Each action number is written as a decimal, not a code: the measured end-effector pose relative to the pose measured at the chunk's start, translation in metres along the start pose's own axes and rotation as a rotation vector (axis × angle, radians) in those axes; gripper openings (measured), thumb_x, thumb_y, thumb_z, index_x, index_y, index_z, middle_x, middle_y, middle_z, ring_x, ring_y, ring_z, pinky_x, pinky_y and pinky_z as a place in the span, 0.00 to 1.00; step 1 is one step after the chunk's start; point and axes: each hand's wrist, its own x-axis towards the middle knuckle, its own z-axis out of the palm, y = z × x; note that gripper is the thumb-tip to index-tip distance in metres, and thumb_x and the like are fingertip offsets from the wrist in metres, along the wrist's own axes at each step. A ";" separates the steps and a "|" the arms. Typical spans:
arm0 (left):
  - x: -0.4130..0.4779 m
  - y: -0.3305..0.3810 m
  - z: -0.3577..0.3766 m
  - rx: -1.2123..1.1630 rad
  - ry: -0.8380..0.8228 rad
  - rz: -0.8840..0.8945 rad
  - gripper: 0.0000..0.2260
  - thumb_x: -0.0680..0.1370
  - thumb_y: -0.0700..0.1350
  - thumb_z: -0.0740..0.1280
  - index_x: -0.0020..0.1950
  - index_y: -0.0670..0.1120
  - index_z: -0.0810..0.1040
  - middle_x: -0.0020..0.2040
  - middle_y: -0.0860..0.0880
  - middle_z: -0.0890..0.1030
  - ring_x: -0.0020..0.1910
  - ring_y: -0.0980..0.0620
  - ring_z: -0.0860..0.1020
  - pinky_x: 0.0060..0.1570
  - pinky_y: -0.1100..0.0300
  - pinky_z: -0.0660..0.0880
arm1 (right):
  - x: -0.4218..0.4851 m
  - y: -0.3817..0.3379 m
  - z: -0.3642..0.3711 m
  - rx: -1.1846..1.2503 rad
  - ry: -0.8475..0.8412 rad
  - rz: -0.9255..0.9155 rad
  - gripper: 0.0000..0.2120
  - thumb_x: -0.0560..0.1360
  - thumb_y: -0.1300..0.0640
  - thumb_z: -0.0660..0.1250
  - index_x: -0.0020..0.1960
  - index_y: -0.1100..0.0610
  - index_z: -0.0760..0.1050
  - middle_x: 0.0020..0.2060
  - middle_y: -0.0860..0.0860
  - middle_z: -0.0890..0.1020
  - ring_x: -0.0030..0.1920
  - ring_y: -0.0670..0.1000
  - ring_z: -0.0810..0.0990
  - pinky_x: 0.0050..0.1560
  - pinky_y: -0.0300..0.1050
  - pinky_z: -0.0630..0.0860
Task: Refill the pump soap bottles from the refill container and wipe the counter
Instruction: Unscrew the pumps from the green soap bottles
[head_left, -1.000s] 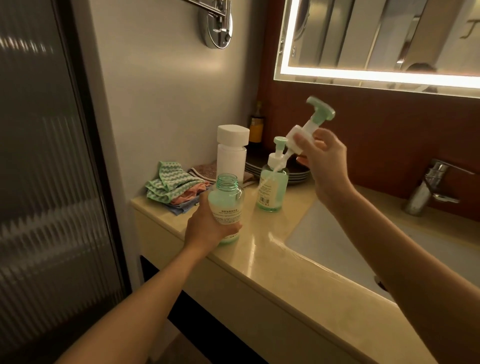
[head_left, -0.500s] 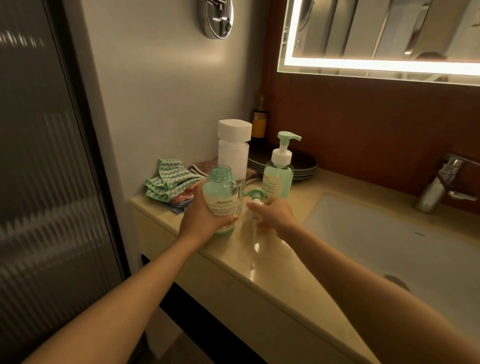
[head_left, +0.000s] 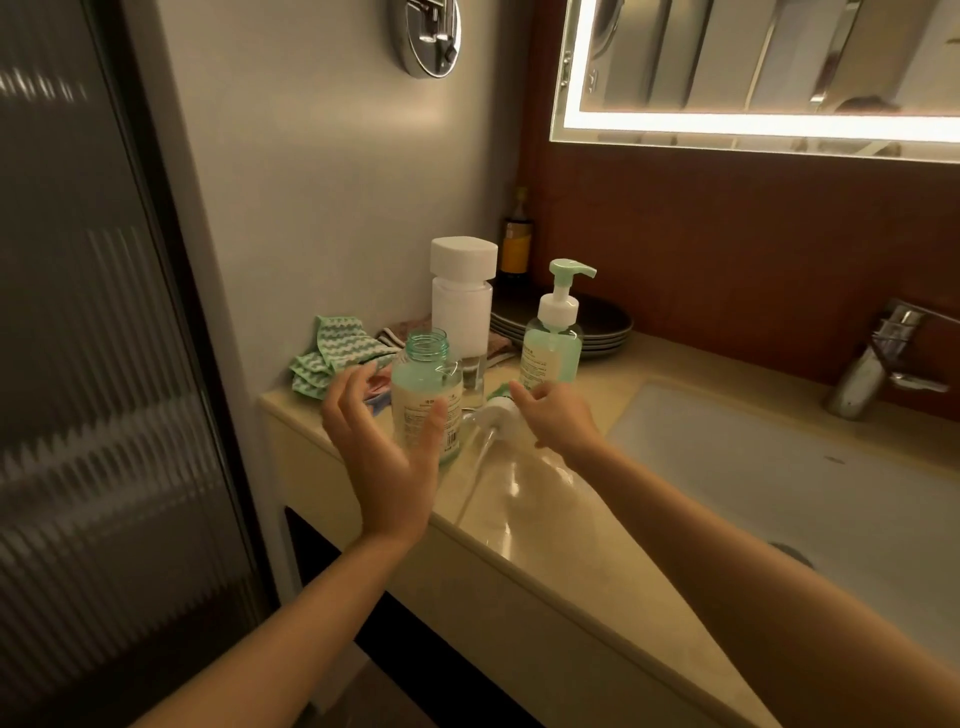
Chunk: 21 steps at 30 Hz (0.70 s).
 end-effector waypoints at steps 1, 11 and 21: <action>-0.003 0.009 0.002 -0.009 -0.020 0.056 0.26 0.72 0.56 0.67 0.64 0.44 0.65 0.63 0.42 0.66 0.59 0.46 0.70 0.59 0.58 0.70 | 0.000 0.001 -0.006 0.018 0.034 0.004 0.21 0.77 0.45 0.59 0.48 0.64 0.76 0.47 0.59 0.80 0.47 0.58 0.79 0.51 0.57 0.77; -0.006 0.053 0.093 -0.037 -0.548 -0.242 0.27 0.73 0.43 0.70 0.68 0.45 0.62 0.63 0.50 0.69 0.57 0.57 0.69 0.46 0.76 0.66 | 0.014 0.039 -0.064 0.281 0.318 0.077 0.12 0.77 0.48 0.61 0.44 0.57 0.75 0.41 0.54 0.80 0.46 0.55 0.79 0.52 0.57 0.77; 0.041 0.028 0.184 0.105 -0.489 -0.410 0.43 0.68 0.49 0.76 0.73 0.44 0.54 0.71 0.45 0.62 0.68 0.46 0.65 0.64 0.53 0.65 | 0.025 0.070 -0.088 0.372 0.284 0.035 0.12 0.78 0.51 0.61 0.48 0.59 0.76 0.36 0.51 0.78 0.41 0.51 0.76 0.47 0.49 0.75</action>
